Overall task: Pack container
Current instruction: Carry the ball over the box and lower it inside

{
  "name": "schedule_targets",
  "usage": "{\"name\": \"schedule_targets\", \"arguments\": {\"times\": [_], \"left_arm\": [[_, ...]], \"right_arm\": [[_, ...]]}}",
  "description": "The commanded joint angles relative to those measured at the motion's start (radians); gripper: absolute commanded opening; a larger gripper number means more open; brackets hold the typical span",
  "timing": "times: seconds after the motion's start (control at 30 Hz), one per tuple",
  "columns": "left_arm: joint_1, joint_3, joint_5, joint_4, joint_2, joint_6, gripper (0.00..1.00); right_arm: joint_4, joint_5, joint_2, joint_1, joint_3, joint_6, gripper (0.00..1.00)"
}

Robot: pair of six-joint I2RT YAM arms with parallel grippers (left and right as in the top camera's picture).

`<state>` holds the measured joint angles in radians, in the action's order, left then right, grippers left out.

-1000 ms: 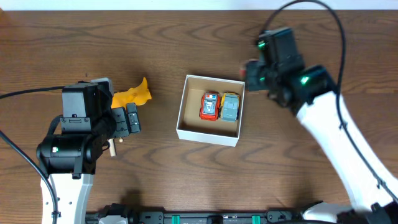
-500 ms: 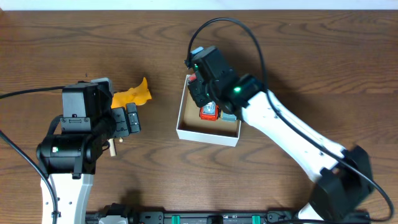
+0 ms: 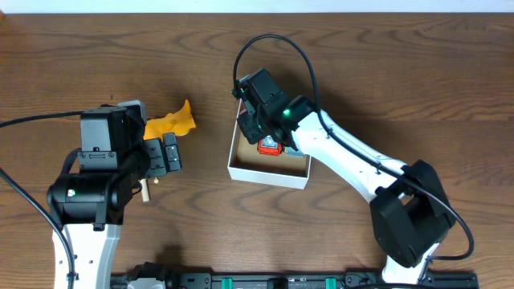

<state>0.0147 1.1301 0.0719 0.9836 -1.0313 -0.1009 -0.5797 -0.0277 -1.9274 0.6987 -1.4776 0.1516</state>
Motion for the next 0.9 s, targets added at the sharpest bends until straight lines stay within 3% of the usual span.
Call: {"name": "schedule_targets", "arguments": {"times": [0.0,0.03,0.17,0.43,0.57,0.7,0.87], "left_arm": [[-0.004,0.003,0.000,0.000,-0.002,-0.002,0.98],[-0.004,0.003,0.000,0.000,-0.002,-0.002,0.98],[-0.004,0.003,0.000,0.000,-0.002,-0.002,0.98],[-0.004,0.003,0.000,0.000,-0.002,-0.002,0.98],[-0.004,0.003,0.000,0.000,-0.001,-0.002,0.98],[-0.004,0.003,-0.001,0.000,-0.001,-0.001,0.98],[-0.004,0.003,-0.001,-0.010,-0.002,0.098,0.98]], "right_arm": [[0.002,-0.007,-0.013,0.006,0.000,-0.011,0.54],[0.003,-0.007,-0.013,0.006,0.000,-0.011,0.68],[0.003,-0.006,-0.013,0.002,0.000,-0.012,0.80],[-0.020,0.000,0.002,-0.015,-0.003,-0.011,0.78],[-0.082,0.098,0.066,-0.041,-0.037,-0.011,0.77],[-0.197,0.254,0.195,-0.089,-0.111,0.053,0.83],[-0.368,0.367,0.412,-0.214,-0.150,0.287,0.99]]}}
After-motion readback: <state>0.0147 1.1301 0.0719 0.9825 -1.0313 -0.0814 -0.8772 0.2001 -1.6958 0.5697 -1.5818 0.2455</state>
